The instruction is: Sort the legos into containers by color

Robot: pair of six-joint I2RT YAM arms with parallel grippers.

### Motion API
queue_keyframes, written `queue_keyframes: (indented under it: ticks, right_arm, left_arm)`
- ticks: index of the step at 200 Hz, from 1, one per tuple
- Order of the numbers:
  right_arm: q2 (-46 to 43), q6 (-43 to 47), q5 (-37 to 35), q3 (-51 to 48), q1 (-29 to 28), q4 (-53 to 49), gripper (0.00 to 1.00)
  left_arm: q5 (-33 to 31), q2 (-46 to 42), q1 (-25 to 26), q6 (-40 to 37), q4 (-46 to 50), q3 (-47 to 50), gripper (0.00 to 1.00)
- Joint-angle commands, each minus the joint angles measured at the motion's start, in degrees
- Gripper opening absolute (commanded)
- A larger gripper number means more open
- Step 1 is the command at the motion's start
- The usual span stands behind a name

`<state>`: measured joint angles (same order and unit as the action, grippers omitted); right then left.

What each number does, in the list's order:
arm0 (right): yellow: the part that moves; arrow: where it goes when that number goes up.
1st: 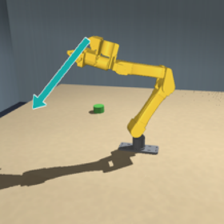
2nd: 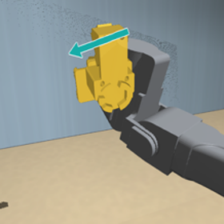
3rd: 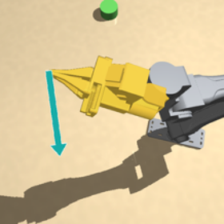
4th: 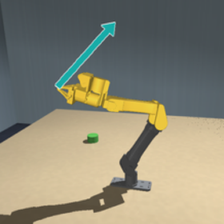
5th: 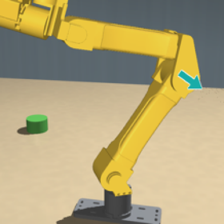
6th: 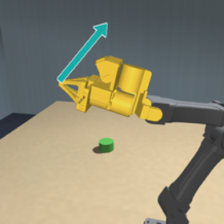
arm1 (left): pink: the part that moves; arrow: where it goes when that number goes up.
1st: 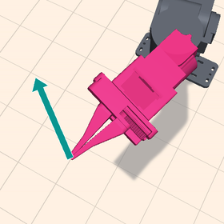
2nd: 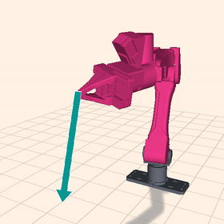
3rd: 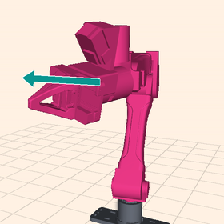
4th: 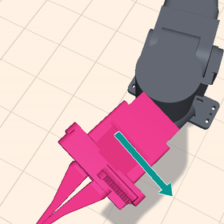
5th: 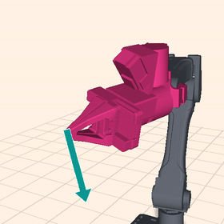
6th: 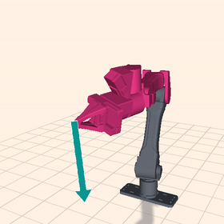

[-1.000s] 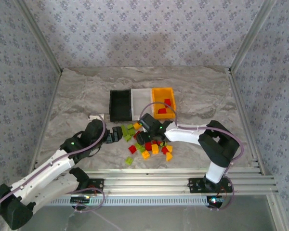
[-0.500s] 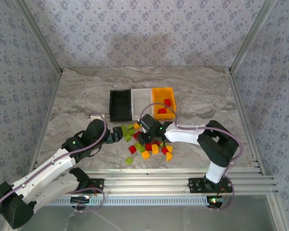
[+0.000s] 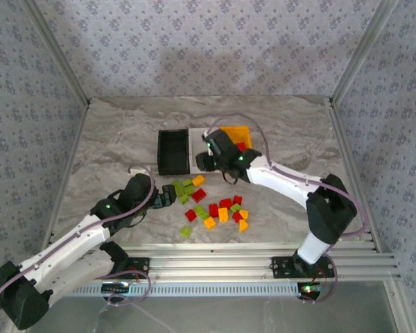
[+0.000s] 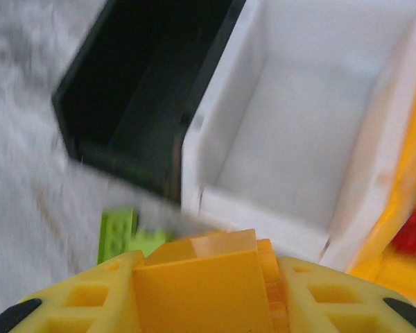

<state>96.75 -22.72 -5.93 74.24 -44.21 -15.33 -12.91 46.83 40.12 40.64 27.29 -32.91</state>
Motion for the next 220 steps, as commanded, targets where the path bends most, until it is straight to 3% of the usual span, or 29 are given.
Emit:
queue_keyframes:
  ticks: [1, 61, 82, 107, 156, 220]
  right_arm:
    - [7.0, -3.5, -4.3, 5.5, 1.5, -5.3, 0.39]
    - [18.9, -6.4, -7.6, 18.0, 3.8, -8.1, 0.43]
    - [20.7, -7.9, -7.0, 20.2, 3.8, -8.7, 0.58]
    - [20.0, -8.3, -6.5, 20.6, 3.7, -7.8, 0.68]
    - [12.6, -9.0, -6.5, 14.0, 3.0, -5.2, 0.71]
    - [3.5, -11.1, -6.8, 0.2, 3.1, -1.0, 0.72]
  left_arm:
    - [-0.5, -0.5, -0.4, 0.9, 0.1, 0.5, 1.0]
    - [0.1, -0.9, -0.5, 0.3, 0.4, 1.0, 1.0]
    - [0.1, -0.5, -0.5, 0.0, 0.2, 1.6, 1.0]
    - [1.4, 0.3, -0.6, -0.7, -0.2, 1.4, 1.0]
    - [10.4, 3.9, 0.1, -4.7, -2.3, 0.0, 0.97]
    - [9.0, 15.3, 18.6, -7.3, 1.6, -1.9, 0.88]
